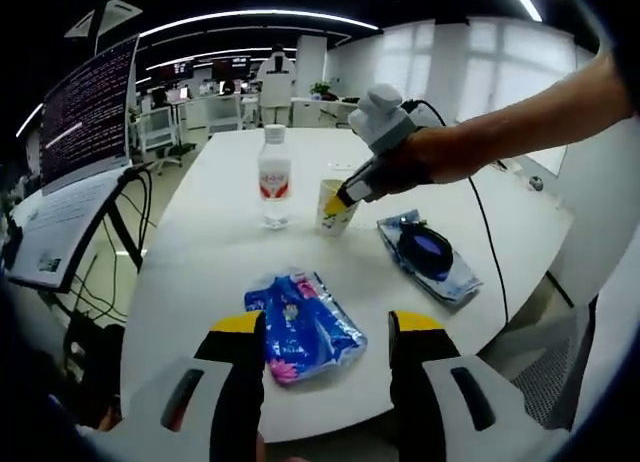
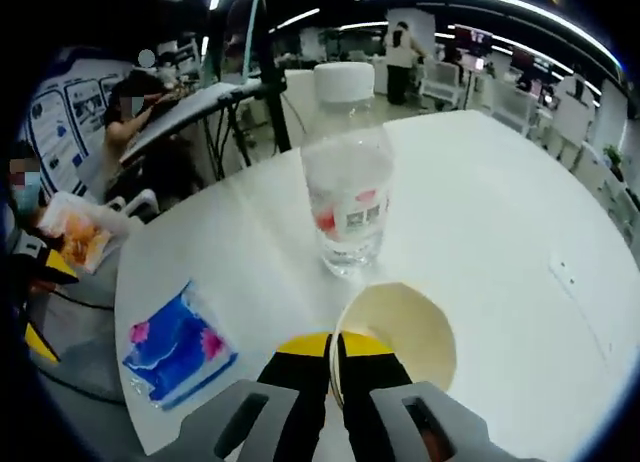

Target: Arrange the tabletop items into an orderly group along one side of the table until the central work area is clear of visible clutter.

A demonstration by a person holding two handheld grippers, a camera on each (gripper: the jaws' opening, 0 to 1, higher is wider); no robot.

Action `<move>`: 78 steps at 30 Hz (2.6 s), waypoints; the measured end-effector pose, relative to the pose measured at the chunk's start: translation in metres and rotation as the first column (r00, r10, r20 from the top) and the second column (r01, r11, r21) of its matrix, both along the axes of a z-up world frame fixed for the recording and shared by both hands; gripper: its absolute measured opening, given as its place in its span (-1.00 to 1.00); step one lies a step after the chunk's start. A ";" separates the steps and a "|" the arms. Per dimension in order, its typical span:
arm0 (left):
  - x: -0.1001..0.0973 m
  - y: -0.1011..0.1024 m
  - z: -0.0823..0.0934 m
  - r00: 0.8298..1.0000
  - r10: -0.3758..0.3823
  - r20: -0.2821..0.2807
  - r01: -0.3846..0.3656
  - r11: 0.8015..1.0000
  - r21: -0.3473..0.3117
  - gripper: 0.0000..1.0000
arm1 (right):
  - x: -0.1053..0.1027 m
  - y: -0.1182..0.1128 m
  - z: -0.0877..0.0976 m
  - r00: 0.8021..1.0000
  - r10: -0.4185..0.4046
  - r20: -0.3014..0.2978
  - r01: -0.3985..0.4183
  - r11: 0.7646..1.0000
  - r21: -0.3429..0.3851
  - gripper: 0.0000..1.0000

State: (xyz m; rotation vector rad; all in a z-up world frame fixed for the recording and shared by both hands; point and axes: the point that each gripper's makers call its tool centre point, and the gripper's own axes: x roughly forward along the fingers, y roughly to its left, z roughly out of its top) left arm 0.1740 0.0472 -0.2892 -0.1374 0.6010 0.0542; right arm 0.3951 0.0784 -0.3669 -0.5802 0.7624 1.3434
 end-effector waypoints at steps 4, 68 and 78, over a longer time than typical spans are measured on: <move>0.003 0.002 -0.001 1.000 -0.004 -0.001 0.004 1.000 -0.002 -0.02 | 0.008 0.011 -0.001 1.000 0.017 0.023 -0.016 1.000 -0.012 -1.00; 0.008 -0.013 -0.003 0.998 -0.064 -0.001 0.064 0.998 -0.004 -0.04 | 0.021 0.008 0.054 0.969 0.102 0.227 -0.114 0.992 0.045 -0.44; 0.010 -0.016 0.001 0.998 -0.066 0.007 0.066 0.998 -0.014 -0.05 | 0.011 -0.008 0.064 0.987 0.008 0.163 -0.028 0.992 0.125 -0.37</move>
